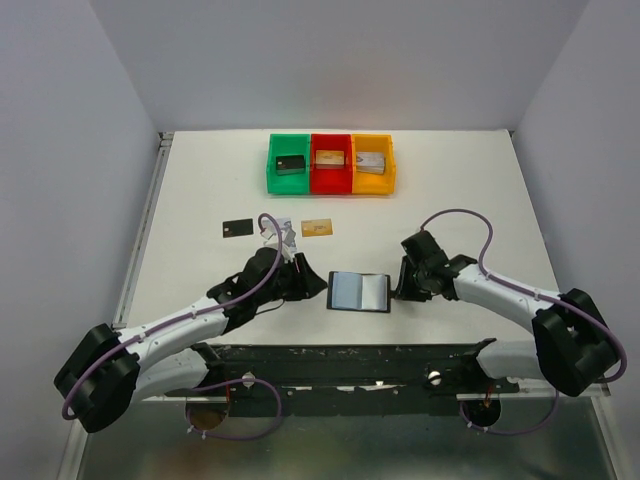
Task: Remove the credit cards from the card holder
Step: Remove the credit card from the card holder.
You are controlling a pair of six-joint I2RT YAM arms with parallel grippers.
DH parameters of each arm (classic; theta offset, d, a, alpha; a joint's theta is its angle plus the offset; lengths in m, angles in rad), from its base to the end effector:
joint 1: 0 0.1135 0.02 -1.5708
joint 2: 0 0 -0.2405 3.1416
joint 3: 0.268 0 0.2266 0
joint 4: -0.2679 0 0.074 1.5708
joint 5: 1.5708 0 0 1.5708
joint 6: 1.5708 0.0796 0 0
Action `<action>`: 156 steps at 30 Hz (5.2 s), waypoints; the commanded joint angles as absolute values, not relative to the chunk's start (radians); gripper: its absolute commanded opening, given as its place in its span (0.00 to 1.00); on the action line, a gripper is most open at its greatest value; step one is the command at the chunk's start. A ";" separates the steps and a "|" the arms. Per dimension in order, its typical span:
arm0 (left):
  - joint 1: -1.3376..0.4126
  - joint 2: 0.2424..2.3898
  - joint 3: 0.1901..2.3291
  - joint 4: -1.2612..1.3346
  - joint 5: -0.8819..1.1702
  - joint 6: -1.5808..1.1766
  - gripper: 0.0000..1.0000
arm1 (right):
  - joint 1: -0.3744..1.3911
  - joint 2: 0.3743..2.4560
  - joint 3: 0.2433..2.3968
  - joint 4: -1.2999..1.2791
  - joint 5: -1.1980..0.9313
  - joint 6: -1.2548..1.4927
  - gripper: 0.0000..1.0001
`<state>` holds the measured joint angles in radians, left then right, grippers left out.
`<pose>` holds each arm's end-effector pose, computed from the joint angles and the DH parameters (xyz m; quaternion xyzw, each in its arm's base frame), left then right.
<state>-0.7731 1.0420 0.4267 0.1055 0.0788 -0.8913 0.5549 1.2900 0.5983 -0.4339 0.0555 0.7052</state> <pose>0.1714 -0.1760 0.1692 -0.0310 0.8615 -0.3967 0.3153 0.1944 0.1153 0.1129 0.0793 0.9717 0.1082 0.1943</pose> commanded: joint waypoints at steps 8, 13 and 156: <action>-0.782 1.071 0.457 0.124 0.063 -0.891 0.51 | 0.535 1.296 0.630 -0.419 0.008 0.620 0.07; -0.782 1.114 0.466 0.155 0.083 -0.891 0.51 | 0.535 1.233 0.660 -0.474 -0.052 0.552 0.00; -0.847 1.436 0.545 0.221 0.156 -0.807 0.70 | 0.535 1.212 0.624 -0.439 -0.132 0.459 0.00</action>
<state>-0.8455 1.4204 0.5323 0.1967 0.1421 -0.8024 0.5411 1.2015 0.6308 -0.4427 -0.1444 0.4694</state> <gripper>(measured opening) 0.700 0.026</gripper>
